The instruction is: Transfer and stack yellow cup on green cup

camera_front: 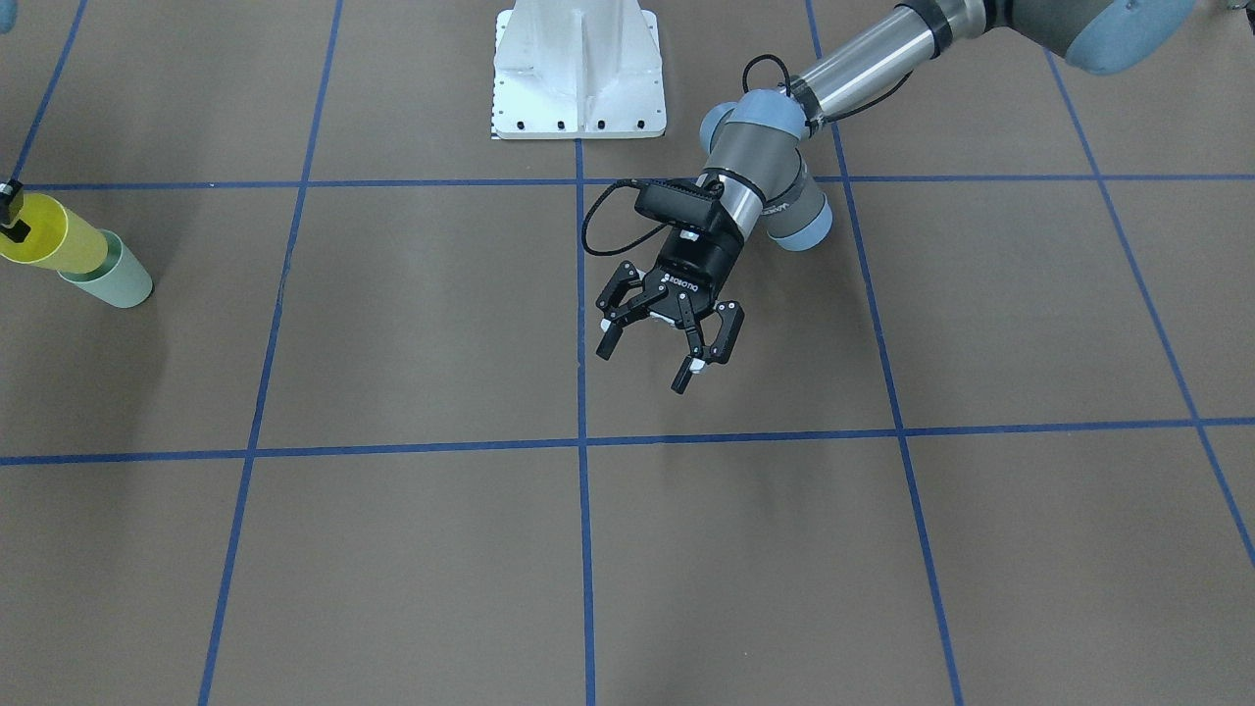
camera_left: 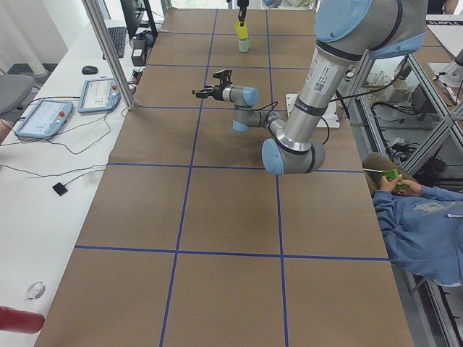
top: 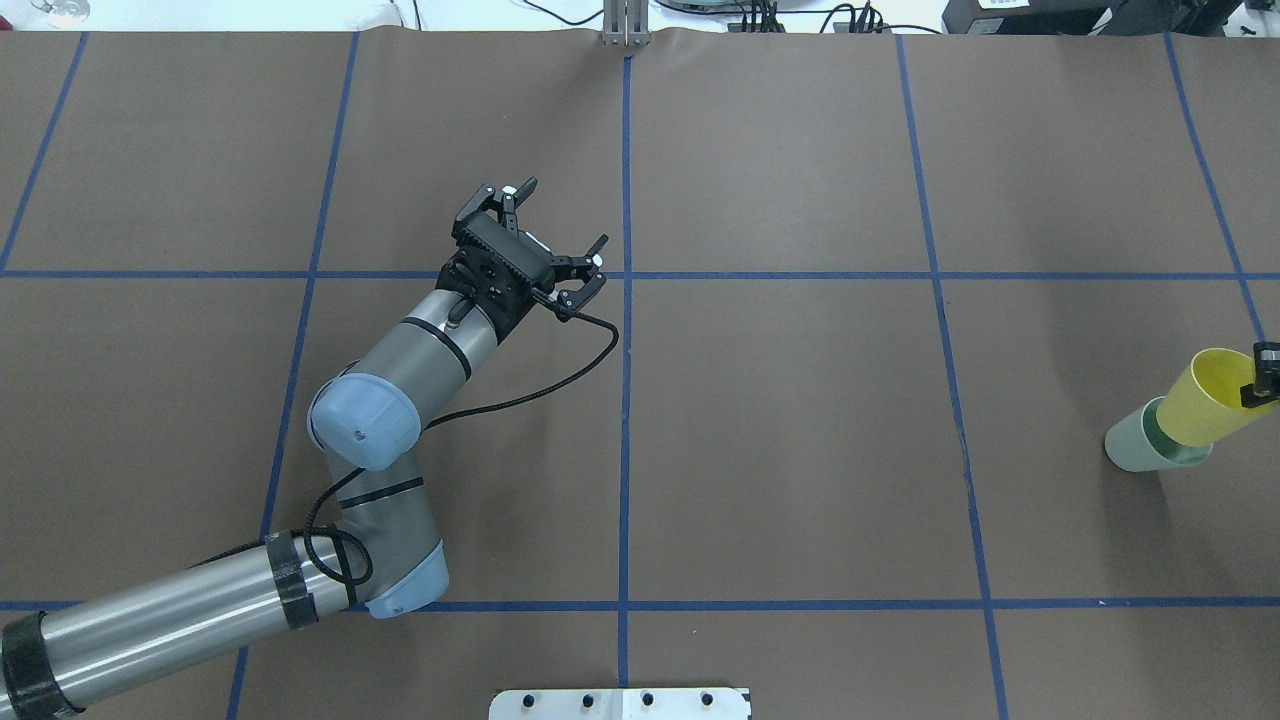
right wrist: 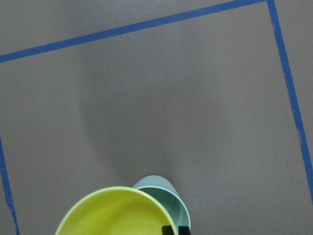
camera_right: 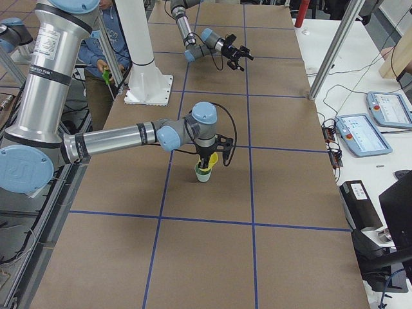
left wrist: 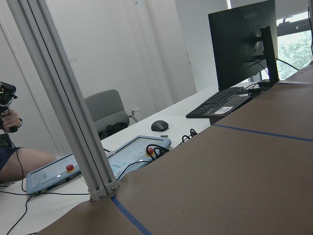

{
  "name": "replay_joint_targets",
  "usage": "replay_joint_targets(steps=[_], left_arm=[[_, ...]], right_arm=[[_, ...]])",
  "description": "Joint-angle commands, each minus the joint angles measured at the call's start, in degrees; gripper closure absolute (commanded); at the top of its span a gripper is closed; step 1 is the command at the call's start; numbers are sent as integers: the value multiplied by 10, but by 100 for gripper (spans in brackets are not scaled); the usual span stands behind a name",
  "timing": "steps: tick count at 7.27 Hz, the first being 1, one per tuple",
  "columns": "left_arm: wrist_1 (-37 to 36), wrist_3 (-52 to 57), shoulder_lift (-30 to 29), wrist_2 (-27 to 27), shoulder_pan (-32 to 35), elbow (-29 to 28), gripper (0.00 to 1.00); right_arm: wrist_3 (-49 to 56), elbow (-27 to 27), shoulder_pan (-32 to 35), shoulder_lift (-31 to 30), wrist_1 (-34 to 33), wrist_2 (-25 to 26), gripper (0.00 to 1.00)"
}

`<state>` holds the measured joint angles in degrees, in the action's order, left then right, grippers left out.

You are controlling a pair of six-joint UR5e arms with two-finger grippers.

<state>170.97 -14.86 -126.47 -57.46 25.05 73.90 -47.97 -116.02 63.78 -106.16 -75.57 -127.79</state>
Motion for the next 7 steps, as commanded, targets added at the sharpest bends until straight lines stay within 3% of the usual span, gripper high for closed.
replay_joint_targets(steps=[1, 3, 5, 7], left_arm=[[1, -13, 0, 1, -2, 0, 1], [1, -14, 0, 1, -3, 1, 1], [1, -21, 1, 1, -2, 0, 1], [-15, -101, 4, 2, 7, -9, 1]], right_arm=[[2, 15, -3, 10, 1, -1, 100], [2, 18, -7, 10, 1, -3, 100], [2, 19, -12, 10, 2, -2, 0], [4, 22, -12, 10, 2, 1, 0]])
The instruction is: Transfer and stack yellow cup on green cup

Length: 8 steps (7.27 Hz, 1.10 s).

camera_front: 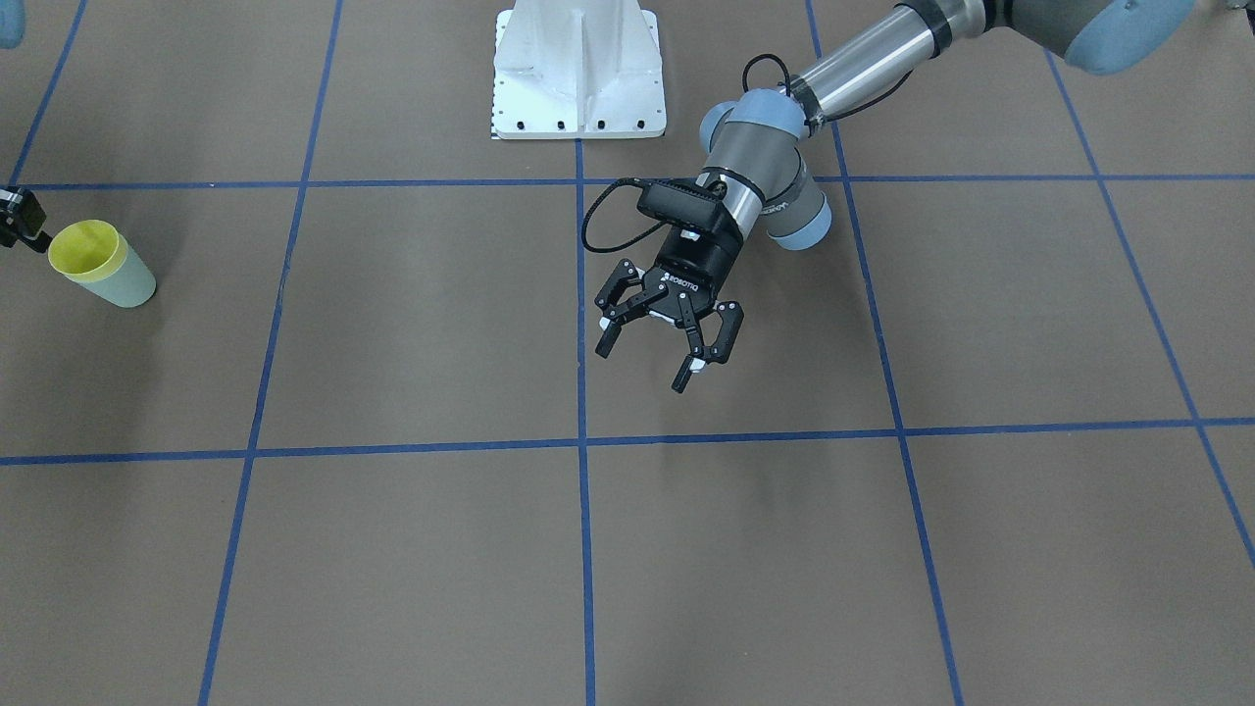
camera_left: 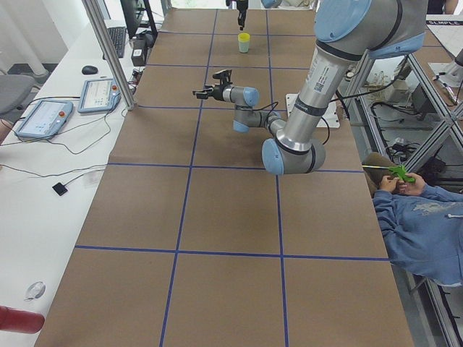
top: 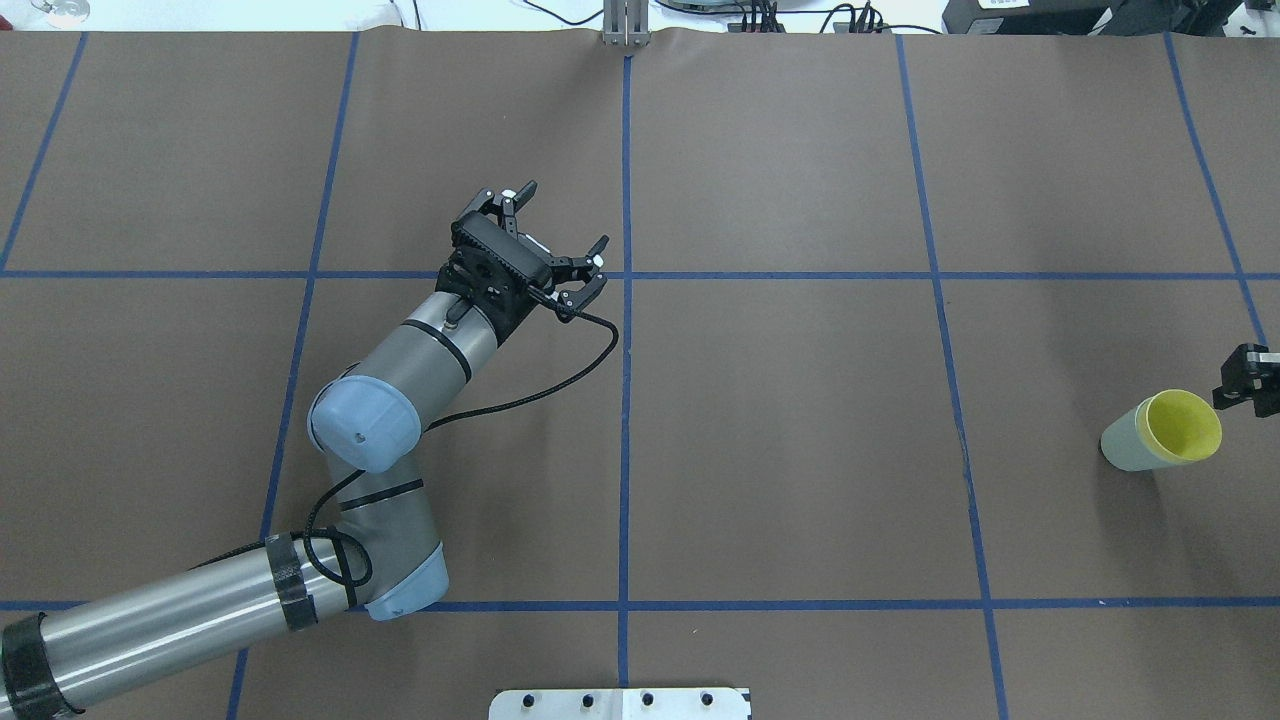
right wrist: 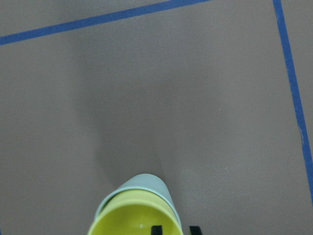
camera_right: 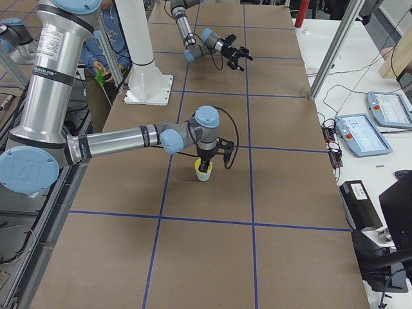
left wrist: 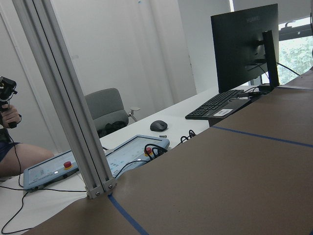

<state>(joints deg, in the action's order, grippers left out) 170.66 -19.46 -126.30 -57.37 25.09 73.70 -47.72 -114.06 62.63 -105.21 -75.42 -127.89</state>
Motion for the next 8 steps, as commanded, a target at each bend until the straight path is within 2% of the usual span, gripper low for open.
replay_joint_targets(steps=[1, 2, 4, 5, 7, 8], left_arm=[[-55, -93, 10, 0, 26, -9, 1], [-105, -114, 17, -9, 51, -9, 1], [-216, -151, 17, -125, 135, -8, 1], [-277, -206, 32, -212, 180, -5, 1], [-415, -208, 62, -376, 275, 27, 1], [-513, -204, 63, -460, 328, 30, 1]], right_arm=[[26, 20, 0, 0, 2, 3, 0], [44, 33, 7, 1, 2, 3, 0], [81, 36, 77, 26, -5, 0, 0], [86, 44, 85, 36, -4, 0, 0], [88, 65, 110, 68, -10, -3, 0], [91, 87, 122, 81, -10, -4, 0]])
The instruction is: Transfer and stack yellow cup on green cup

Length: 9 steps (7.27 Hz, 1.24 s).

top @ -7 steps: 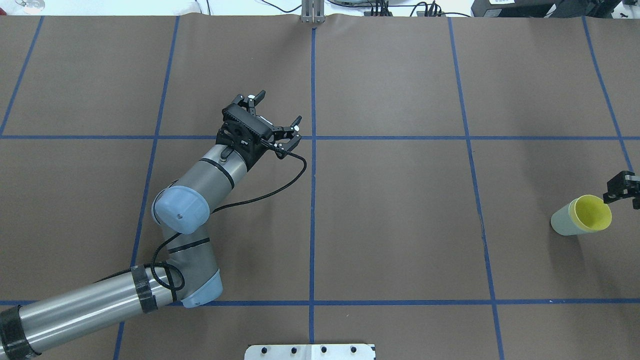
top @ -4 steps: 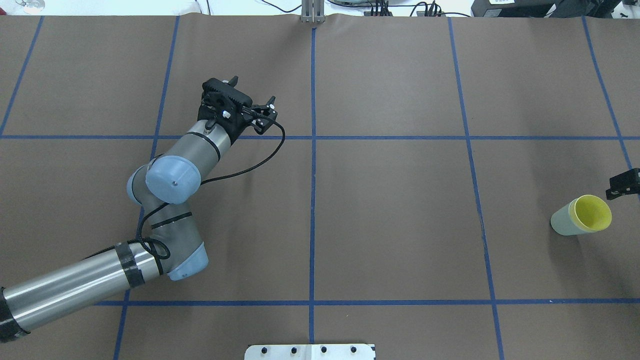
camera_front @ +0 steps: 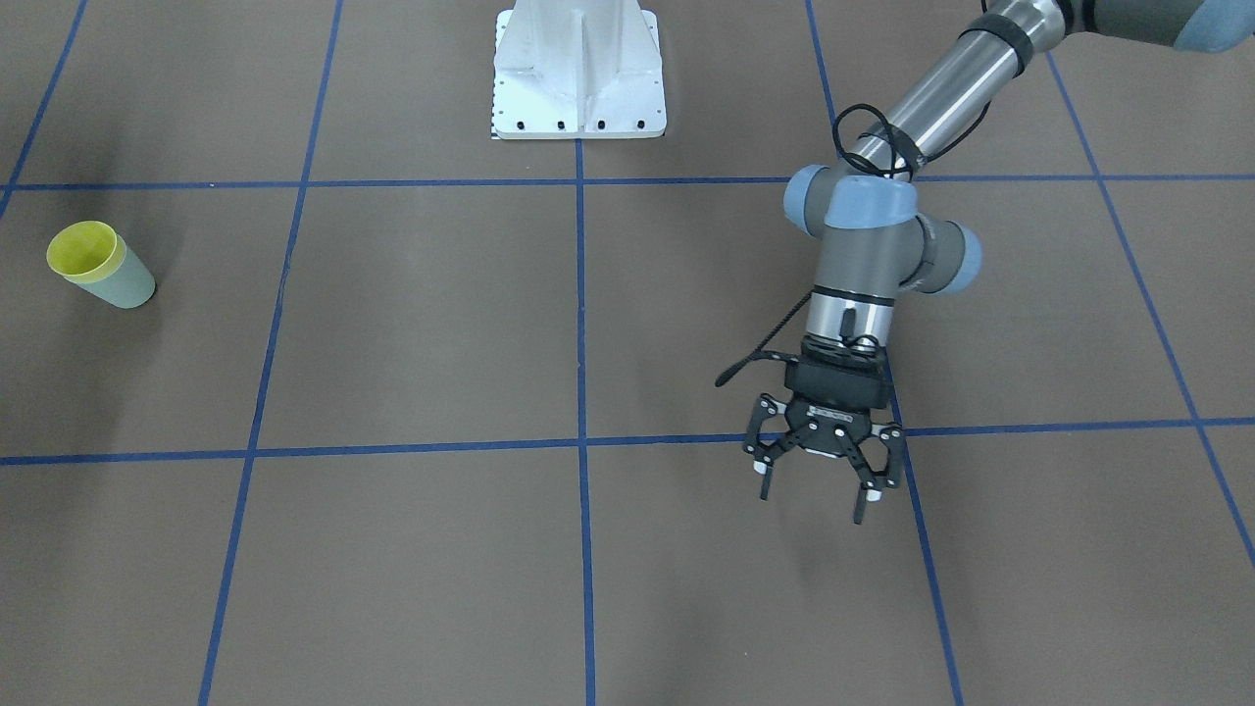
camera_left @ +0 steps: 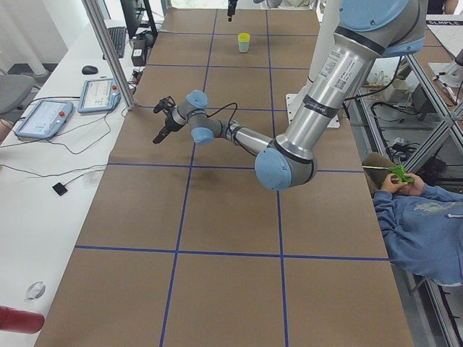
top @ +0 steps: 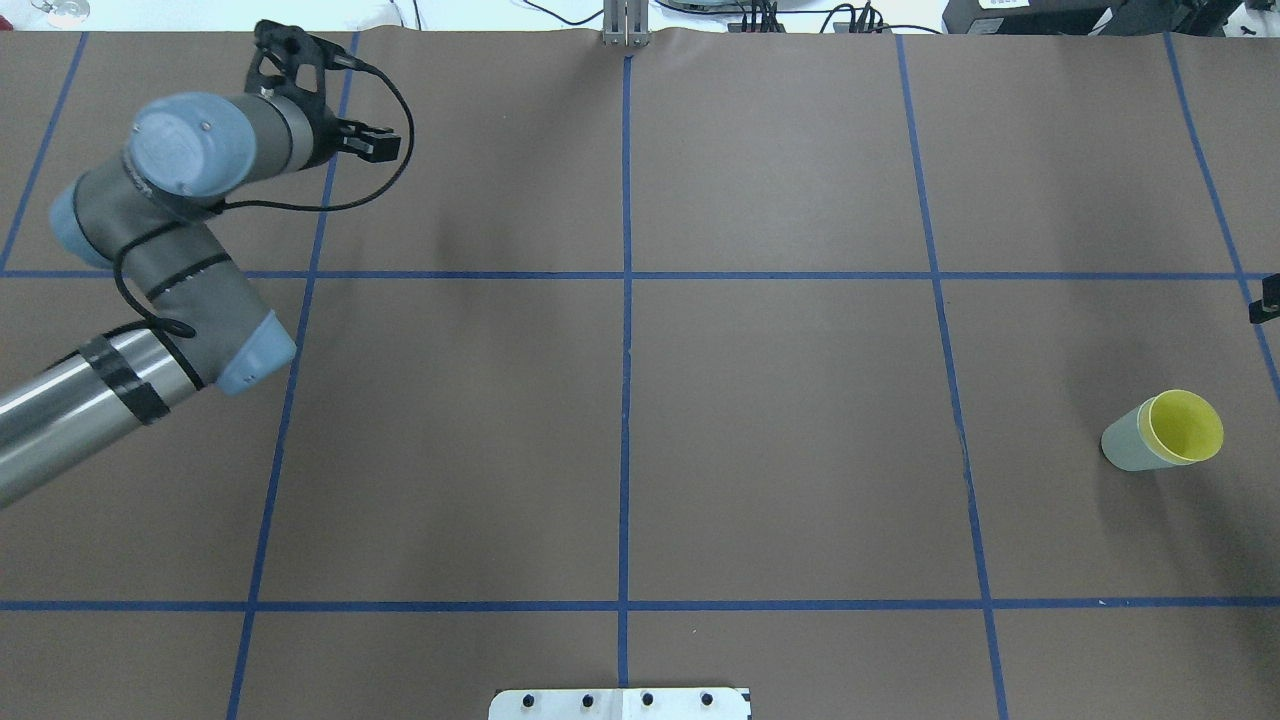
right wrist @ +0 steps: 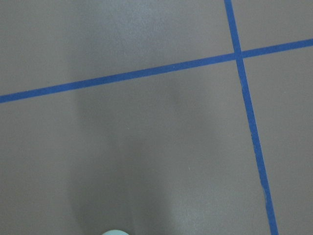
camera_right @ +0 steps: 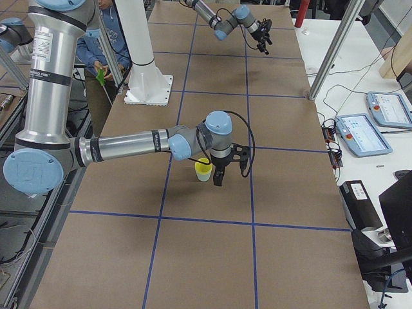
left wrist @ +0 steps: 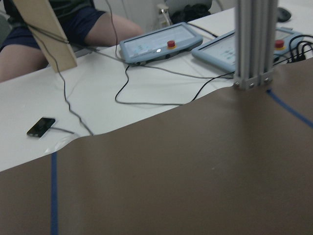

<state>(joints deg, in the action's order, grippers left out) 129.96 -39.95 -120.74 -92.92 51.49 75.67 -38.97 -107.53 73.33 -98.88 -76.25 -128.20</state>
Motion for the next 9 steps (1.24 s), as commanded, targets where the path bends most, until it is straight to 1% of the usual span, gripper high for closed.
replay_joint_targets(steps=[1, 2, 3, 4, 5, 6, 7, 8, 9], left_arm=[[-168, 8, 9, -159, 108, 13, 1], [-229, 43, 25, -248, 165, 13, 1], [-239, 116, 63, -356, 242, 8, 1], [-264, 190, 91, -445, 310, 8, 1], [-271, 277, 140, -454, 360, 8, 1], [-272, 312, 176, -402, 362, 9, 1], [-271, 309, 212, -356, 370, 38, 0], [-271, 314, 283, -370, 377, 106, 0], [-270, 315, 305, -399, 379, 120, 0]], right_arm=[[6, 38, 25, 21, -1, -1, 0], [6, 50, 32, 23, 1, -1, 0], [7, 53, 43, 30, -2, -5, 0], [11, 64, 53, 55, -15, -13, 0], [51, 73, 62, 81, -42, -13, 0], [104, 93, 72, 120, -88, -11, 0], [132, 112, 84, 158, -131, -13, 0], [145, 112, 84, 165, -144, -13, 0], [146, 115, 83, 168, -144, -13, 0]])
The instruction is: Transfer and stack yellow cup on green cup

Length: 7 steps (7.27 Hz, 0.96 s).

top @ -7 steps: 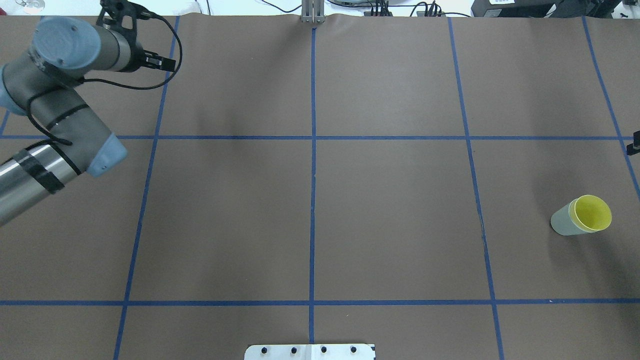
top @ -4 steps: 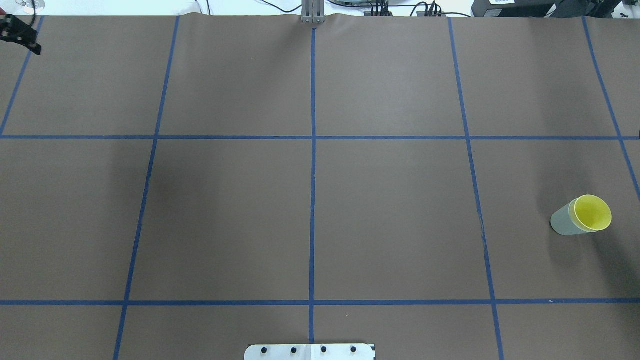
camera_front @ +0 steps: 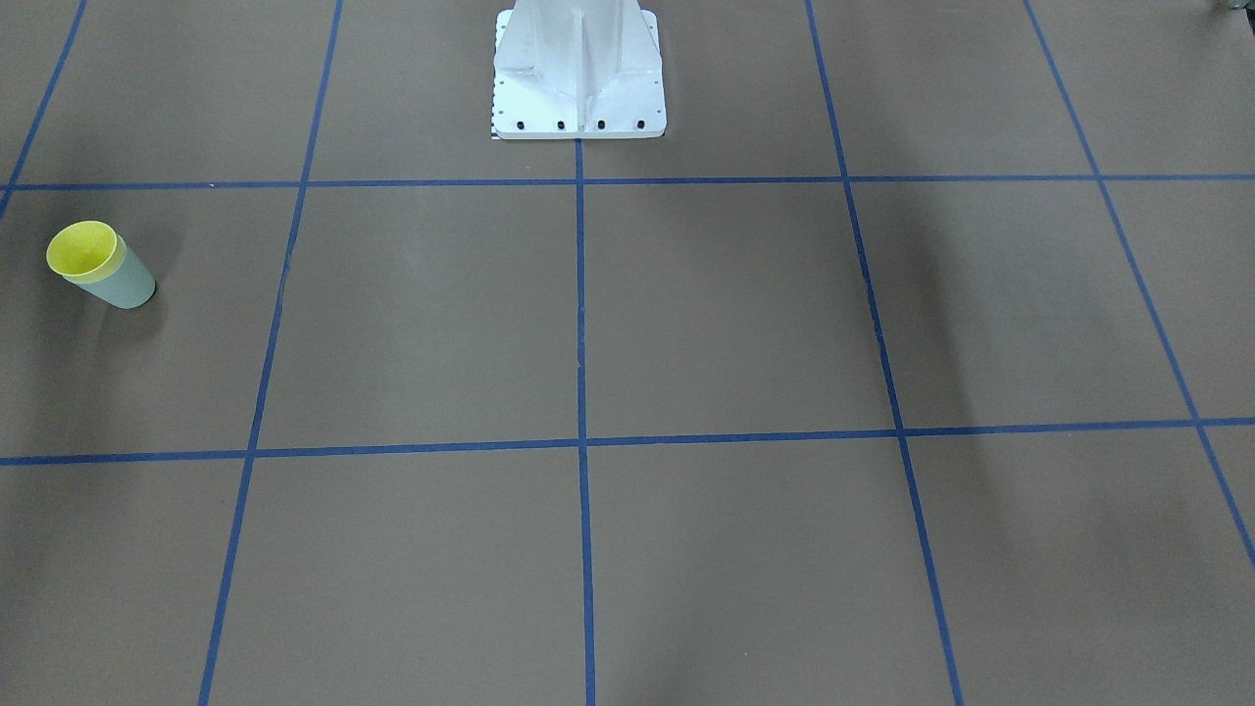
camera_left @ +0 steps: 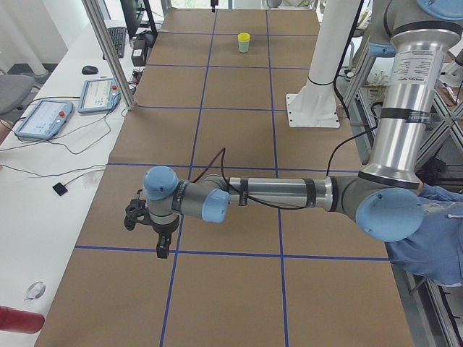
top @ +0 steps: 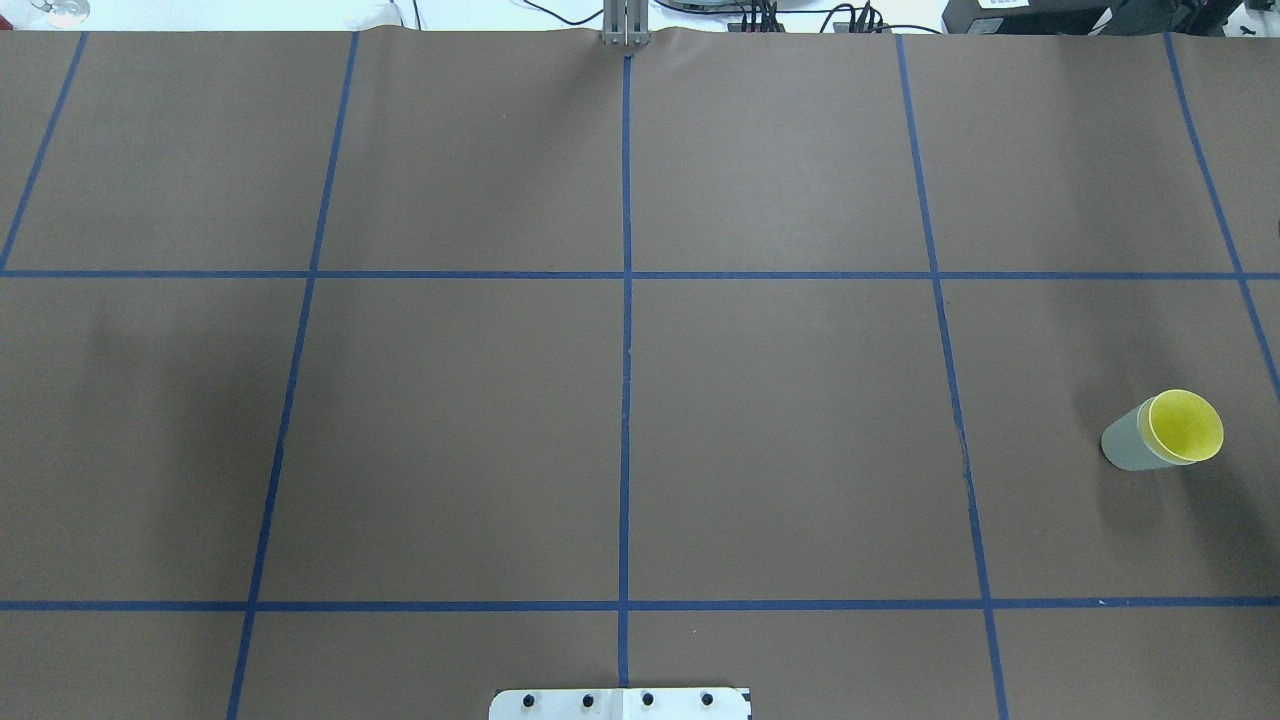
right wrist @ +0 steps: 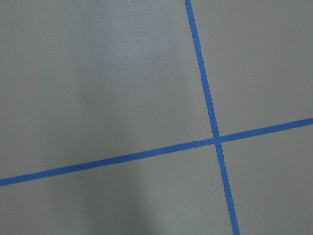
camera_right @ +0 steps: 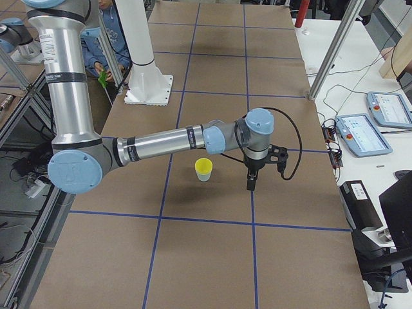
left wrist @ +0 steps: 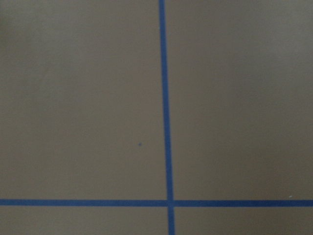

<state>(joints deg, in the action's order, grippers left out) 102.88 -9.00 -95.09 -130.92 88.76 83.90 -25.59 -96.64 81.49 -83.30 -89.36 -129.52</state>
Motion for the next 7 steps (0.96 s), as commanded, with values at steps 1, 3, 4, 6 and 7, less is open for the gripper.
replay_joint_targets(steps=[1, 3, 4, 6, 7], left_arm=[[-7, 6, 46, -73, 29, 42, 0], [-58, 6, 32, -80, 29, 48, 0], [-60, 2, 32, -70, 40, 57, 0], [-73, -28, 38, -15, 35, 71, 0], [-79, -50, 34, -15, 14, 77, 0]], right_arm=[[21, 7, 3, 10, -13, -1, 0], [41, 7, 1, 11, -15, -7, 0], [42, 4, 8, 10, -20, -21, 0], [45, -10, 9, -2, -21, -34, 0], [45, -16, 8, -12, -21, -34, 0]])
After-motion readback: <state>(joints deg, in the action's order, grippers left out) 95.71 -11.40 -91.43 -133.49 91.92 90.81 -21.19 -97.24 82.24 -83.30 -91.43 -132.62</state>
